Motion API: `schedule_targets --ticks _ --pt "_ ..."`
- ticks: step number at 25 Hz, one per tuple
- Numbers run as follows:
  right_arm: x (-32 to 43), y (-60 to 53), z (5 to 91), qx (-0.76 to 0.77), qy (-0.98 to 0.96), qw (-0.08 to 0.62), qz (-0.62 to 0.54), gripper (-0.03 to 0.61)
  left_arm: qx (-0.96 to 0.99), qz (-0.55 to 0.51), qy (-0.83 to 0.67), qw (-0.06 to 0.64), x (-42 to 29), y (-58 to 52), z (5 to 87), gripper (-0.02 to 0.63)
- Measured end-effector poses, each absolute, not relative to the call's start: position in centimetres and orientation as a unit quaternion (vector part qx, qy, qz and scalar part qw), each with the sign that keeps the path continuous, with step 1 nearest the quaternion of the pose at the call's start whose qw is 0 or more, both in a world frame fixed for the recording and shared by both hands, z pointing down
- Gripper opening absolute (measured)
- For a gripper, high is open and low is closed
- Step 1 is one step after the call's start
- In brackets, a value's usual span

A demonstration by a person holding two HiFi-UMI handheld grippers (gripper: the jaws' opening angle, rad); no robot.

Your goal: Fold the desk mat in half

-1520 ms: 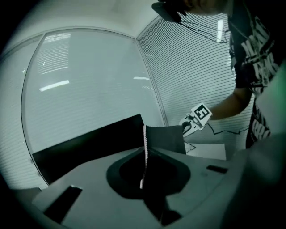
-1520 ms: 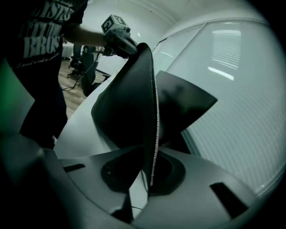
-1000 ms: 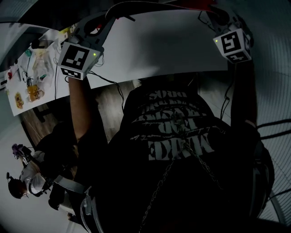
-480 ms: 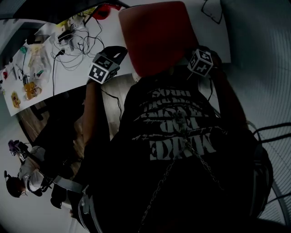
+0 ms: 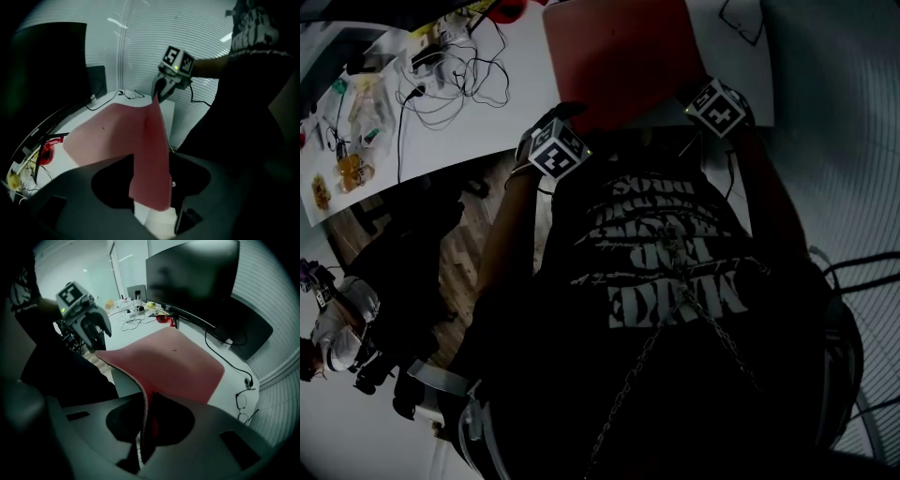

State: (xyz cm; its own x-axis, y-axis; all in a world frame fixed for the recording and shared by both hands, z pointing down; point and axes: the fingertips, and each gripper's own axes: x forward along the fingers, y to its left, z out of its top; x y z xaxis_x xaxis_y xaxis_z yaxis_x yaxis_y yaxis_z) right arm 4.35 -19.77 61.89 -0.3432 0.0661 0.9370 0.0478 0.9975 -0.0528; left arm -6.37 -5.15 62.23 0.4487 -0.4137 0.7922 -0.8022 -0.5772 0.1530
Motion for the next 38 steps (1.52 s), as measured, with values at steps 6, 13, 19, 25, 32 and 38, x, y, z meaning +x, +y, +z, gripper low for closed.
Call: schedule_targets --ticks 6,13,19,25,32,38 --pt "4.2 -21.1 61.2 -0.023 -0.830 0.555 0.050 0.014 0.776 0.480 -0.319 0.255 -3.1 -3.5 65.3 0.265" --pt "5.7 -20.1 61.4 -0.070 -0.827 0.556 0.036 0.014 0.714 0.531 -0.370 0.268 -6.6 -4.5 68.3 0.021" --pt "8.9 -16.7 60.3 -0.146 -0.807 0.570 0.052 0.014 0.733 0.509 -0.328 0.308 -6.7 -3.4 64.4 0.021" --pt "11.3 -12.9 59.5 -0.203 -0.779 0.589 0.075 0.014 0.750 0.517 -0.237 0.339 -4.5 0.5 63.1 0.021" --pt "9.3 -15.5 60.1 -0.183 -0.785 0.588 0.066 0.014 0.748 0.529 -0.236 0.325 -7.1 -2.5 62.9 0.021" --pt "5.2 -21.4 59.7 -0.136 -0.805 0.577 0.028 0.014 0.749 0.533 -0.265 0.289 -11.5 -9.7 61.2 0.021"
